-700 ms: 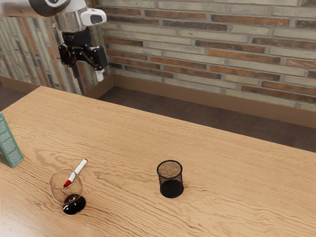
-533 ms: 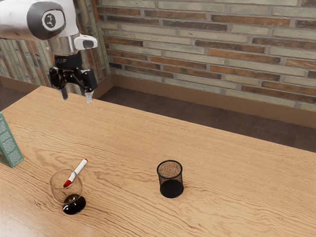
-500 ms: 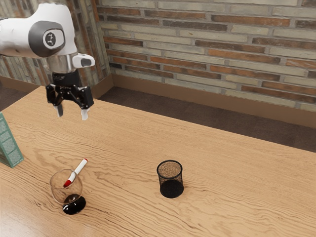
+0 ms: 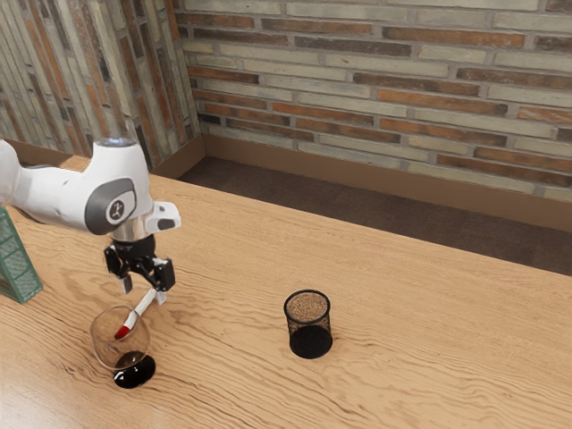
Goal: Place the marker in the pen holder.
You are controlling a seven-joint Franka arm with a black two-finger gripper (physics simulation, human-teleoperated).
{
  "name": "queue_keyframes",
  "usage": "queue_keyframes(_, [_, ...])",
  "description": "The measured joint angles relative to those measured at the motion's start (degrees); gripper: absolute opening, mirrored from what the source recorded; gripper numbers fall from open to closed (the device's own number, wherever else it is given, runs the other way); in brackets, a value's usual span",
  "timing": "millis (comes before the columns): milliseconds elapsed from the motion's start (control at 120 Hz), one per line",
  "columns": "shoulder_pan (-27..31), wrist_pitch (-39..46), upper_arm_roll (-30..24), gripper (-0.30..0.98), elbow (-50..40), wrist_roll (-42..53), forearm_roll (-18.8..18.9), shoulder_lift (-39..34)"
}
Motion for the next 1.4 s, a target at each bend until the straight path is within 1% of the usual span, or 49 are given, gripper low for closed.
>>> queue_keyframes(142, [2.02, 6.32, 0.00, 0.47, 0.16, 2.19, -0.08, 3.84])
queue_keyframes(308, [3.66, 9.98, 0.37, 0.33, 2.30, 4.11, -3.90, 7.40])
queue_keyframes(450, [3.86, 11.41, 0.60, 0.26, 2.96, 5.34, -5.75, 9.21])
queue_keyframes(533, [3.65, 11.88, 0.61, 0.23, 4.00, 5.94, -6.15, 10.41])
queue_keyframes(700, [3.47, 12.39, 0.62, 0.13, 5.05, 6.92, -6.43, 11.62])
queue_keyframes(775, [3.22, 12.50, 0.58, 0.11, 5.71, 7.27, -6.47, 12.32])
queue_keyframes(925, [2.92, 12.62, 0.45, 0.13, 6.46, 7.86, -6.49, 13.40])
queue_keyframes(1167, [2.99, 12.60, 0.44, 0.03, 6.75, 8.56, -6.41, 13.78])
queue_keyframes(1400, [3.02, 12.37, 0.46, -0.03, 6.67, 8.57, -5.69, 13.27])
